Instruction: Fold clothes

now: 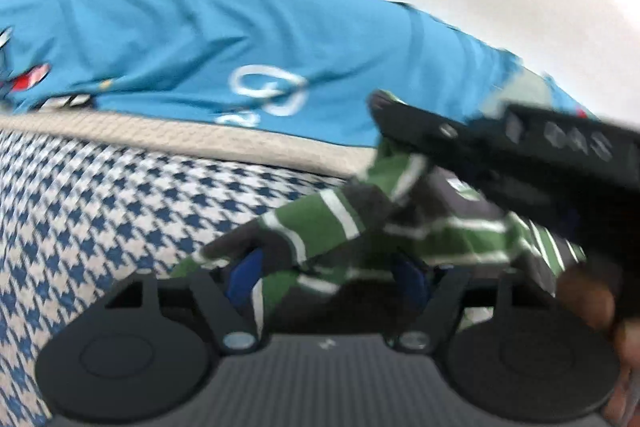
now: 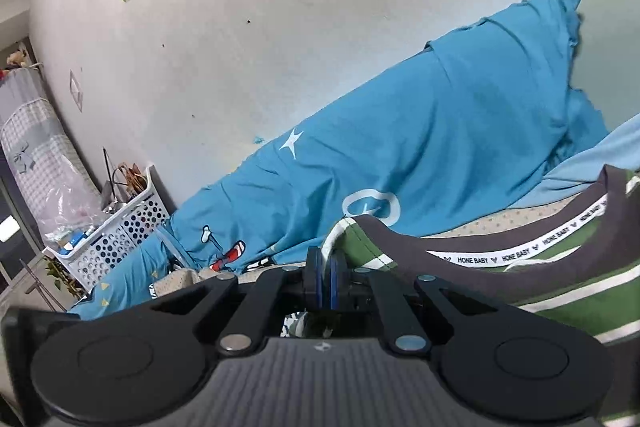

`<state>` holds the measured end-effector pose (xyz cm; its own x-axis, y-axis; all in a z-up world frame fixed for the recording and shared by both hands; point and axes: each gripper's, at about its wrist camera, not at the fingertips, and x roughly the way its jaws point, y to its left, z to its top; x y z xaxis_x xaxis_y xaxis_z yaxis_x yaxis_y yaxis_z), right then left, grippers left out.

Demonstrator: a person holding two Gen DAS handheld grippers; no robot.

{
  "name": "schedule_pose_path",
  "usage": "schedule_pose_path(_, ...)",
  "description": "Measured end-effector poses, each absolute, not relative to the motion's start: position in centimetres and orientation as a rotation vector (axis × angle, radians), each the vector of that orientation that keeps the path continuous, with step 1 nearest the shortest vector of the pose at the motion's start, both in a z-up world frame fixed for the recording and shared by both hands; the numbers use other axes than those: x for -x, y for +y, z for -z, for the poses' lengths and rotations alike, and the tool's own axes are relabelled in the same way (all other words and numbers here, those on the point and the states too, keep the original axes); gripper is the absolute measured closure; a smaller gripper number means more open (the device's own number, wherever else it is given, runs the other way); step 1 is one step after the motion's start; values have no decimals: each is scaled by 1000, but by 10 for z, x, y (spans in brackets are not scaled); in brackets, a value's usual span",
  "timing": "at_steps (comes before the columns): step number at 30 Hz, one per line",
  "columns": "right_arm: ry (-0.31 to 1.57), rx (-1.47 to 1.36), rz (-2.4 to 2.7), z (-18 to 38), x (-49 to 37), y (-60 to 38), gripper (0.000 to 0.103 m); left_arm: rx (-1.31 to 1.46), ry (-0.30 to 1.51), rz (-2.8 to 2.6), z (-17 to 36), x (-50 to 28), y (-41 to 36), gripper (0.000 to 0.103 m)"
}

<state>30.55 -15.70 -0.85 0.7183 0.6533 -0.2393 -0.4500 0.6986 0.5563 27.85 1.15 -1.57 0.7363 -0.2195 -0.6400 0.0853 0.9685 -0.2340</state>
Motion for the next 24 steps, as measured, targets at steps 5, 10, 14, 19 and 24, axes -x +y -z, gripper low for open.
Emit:
schedule_pose_path(5,446,-479,-634,11,-309,-160,92,230,749,-41,30,-295,23,22)
schedule_pose_path(10,451,-462,-622,11,-312,-167,92,249,750,-181,31,-299,32,13)
schedule_pose_path(14,443,-442,-568,5,-313,-186,91,245,734,-290,27,-301,42,10)
schedule_pose_path(19,454,-370,-387,3,-317,-222,91,293,702,-431,20,-299,66,8)
schedule_pose_path(24,488,-324,-228,9,-320,-255,90,333,681,-478,14,-294,83,8)
